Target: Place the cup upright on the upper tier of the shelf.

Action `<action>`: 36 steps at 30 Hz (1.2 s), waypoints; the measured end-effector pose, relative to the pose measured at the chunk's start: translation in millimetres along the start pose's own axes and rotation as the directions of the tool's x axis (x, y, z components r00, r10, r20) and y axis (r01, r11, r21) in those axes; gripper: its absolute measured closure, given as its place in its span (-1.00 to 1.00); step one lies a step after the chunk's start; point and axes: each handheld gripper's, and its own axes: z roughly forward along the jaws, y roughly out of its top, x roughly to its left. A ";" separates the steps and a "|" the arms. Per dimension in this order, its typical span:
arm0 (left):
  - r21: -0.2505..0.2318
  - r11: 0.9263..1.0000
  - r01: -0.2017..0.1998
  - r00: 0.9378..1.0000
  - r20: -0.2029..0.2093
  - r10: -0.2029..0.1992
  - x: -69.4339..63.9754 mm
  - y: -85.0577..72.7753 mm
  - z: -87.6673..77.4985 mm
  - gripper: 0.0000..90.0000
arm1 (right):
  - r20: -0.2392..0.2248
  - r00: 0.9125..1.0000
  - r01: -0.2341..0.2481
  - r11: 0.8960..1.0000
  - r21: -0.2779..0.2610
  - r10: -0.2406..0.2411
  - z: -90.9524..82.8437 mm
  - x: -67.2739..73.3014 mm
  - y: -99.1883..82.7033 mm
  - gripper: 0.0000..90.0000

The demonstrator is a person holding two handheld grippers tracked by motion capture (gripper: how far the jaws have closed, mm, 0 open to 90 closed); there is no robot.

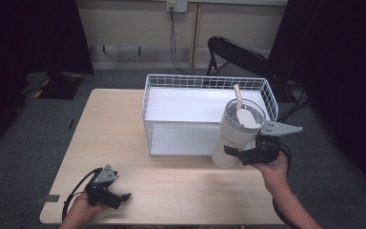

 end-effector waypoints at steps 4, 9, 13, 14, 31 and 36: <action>0.000 1.000 0.001 1.000 0.001 -0.001 0.0 0.0 0.0 -1.00 | 0.001 1.000 0.010 1.000 0.004 -0.010 -1.7 -0.6 7.7 -0.76; 0.000 1.000 0.001 1.000 0.000 -0.001 0.0 0.0 0.0 -1.00 | -0.011 1.000 0.013 1.000 0.009 -0.013 -2.8 -1.1 18.0 -0.76; 0.001 1.000 0.000 1.000 0.001 0.000 0.0 0.0 0.0 -1.00 | -0.016 1.000 0.017 1.000 0.010 -0.017 -3.0 -0.3 26.1 -0.76; 0.000 1.000 0.000 1.000 0.001 0.000 0.0 0.0 0.0 -1.00 | -0.018 1.000 0.018 1.000 0.011 -0.017 -2.9 -0.4 28.1 -0.76; 0.001 1.000 -0.001 1.000 -0.001 0.001 0.1 0.0 -0.1 -1.00 | -0.015 1.000 0.013 0.999 0.031 -0.013 -3.1 -1.4 59.0 -0.76; 0.000 1.000 0.000 1.000 0.001 0.000 0.0 0.0 0.0 -1.00 | -0.015 1.000 0.010 0.999 0.031 -0.009 -4.5 -1.9 68.2 -0.76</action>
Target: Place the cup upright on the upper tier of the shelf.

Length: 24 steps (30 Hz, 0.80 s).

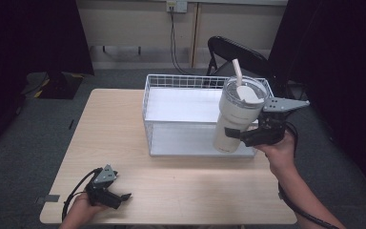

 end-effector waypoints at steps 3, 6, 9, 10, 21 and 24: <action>0.000 1.000 0.000 1.000 0.000 0.000 0.0 0.0 0.0 -1.00 | -0.006 1.000 0.005 1.000 0.003 -0.005 -0.9 0.0 5.6 -0.76; 0.000 1.000 0.000 1.000 0.000 0.000 0.0 0.0 0.0 -1.00 | -0.009 1.000 0.015 1.000 0.009 -0.015 -2.1 0.2 11.9 -0.76; 0.000 1.000 0.000 1.000 0.000 0.000 0.0 0.0 0.0 -1.00 | -0.012 1.000 0.019 1.000 0.015 -0.019 -3.7 -0.1 17.5 -0.76; 0.000 1.000 0.000 1.000 0.000 0.000 0.0 0.0 0.0 -1.00 | -0.014 1.000 0.018 1.000 0.017 -0.017 -4.0 -0.5 19.3 -0.77; 0.000 1.000 0.000 1.000 0.000 0.000 0.0 0.0 0.0 -1.00 | -0.016 0.999 0.030 0.999 0.017 -0.030 -4.4 -3.9 39.8 -0.76; 0.000 1.000 0.000 1.000 0.000 0.000 0.0 0.0 0.0 -1.00 | -0.019 0.999 0.033 0.999 0.014 -0.032 -3.6 -4.7 45.2 -0.76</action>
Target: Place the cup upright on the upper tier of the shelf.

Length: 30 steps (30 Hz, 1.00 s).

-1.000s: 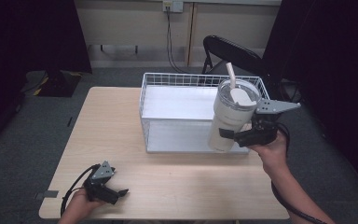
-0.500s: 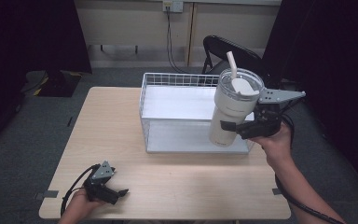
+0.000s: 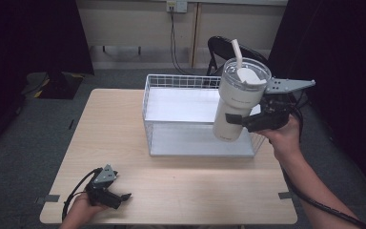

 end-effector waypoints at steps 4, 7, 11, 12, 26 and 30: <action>-0.002 1.000 0.003 1.000 0.001 -0.003 -0.2 0.0 0.1 -1.00 | 0.000 1.000 0.003 1.000 0.006 -0.003 1.6 -1.3 7.6 -0.76; -0.002 1.000 0.002 1.000 0.001 -0.002 -0.1 0.0 0.0 -1.00 | -0.001 1.000 0.002 1.000 0.008 -0.002 3.4 -2.6 12.7 -0.76; -0.002 1.000 0.002 1.000 0.001 -0.002 -0.1 0.0 0.0 -1.00 | 0.003 1.000 -0.001 1.000 0.009 0.001 6.8 -5.9 18.7 -0.76; -0.002 1.000 -0.003 1.000 -0.004 0.003 0.1 0.1 -0.2 -1.00 | 0.003 1.000 -0.003 1.000 0.011 0.003 7.9 -6.8 20.3 -0.76; -0.001 1.000 -0.003 1.000 -0.002 0.002 0.1 0.1 -0.3 -1.00 | 0.045 0.999 -0.021 1.000 -0.008 0.021 22.2 -20.1 28.9 -0.76; -0.001 1.000 -0.003 1.000 -0.002 0.003 0.1 0.1 -0.3 -1.00 | 0.055 0.998 -0.024 1.000 -0.006 0.024 25.6 -24.2 31.0 -0.77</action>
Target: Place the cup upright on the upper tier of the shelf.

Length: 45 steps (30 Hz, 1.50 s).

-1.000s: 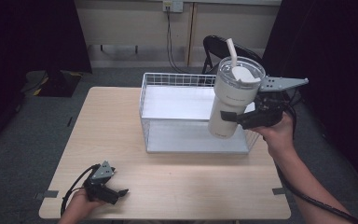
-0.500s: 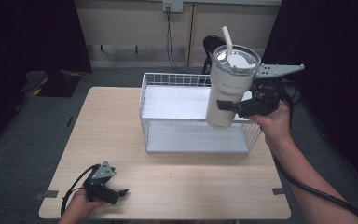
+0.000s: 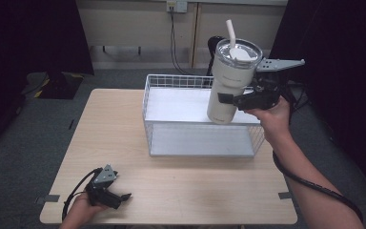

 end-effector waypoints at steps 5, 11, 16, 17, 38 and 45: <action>0.000 1.000 0.000 1.000 0.000 0.000 0.0 0.0 0.0 -1.00 | 0.016 1.000 0.006 1.000 0.009 -0.006 4.0 -3.4 1.8 -0.77; 0.000 1.000 0.000 1.000 0.000 0.000 0.0 0.0 0.0 -1.00 | 0.035 0.999 -0.003 1.000 -0.002 0.003 9.7 -8.8 2.7 -0.76; 0.000 1.000 0.000 1.000 0.000 0.000 0.0 0.0 0.0 -1.00 | 0.047 0.999 -0.012 1.000 -0.004 0.013 13.6 -12.8 3.1 -0.76; 0.000 1.000 0.000 1.000 0.000 0.000 0.0 0.0 0.0 -1.00 | 0.047 0.999 -0.018 1.000 -0.002 0.018 14.1 -13.6 3.1 -0.76; 0.000 1.000 0.000 1.000 0.004 0.000 0.1 0.0 -0.1 -1.00 | 0.127 0.991 -0.034 0.999 0.002 0.033 27.8 -31.5 1.1 -0.76; 0.001 1.000 0.000 1.000 0.004 0.000 0.1 0.1 -0.2 -1.00 | 0.139 0.990 -0.030 0.999 0.018 0.027 35.6 -33.6 0.2 -0.77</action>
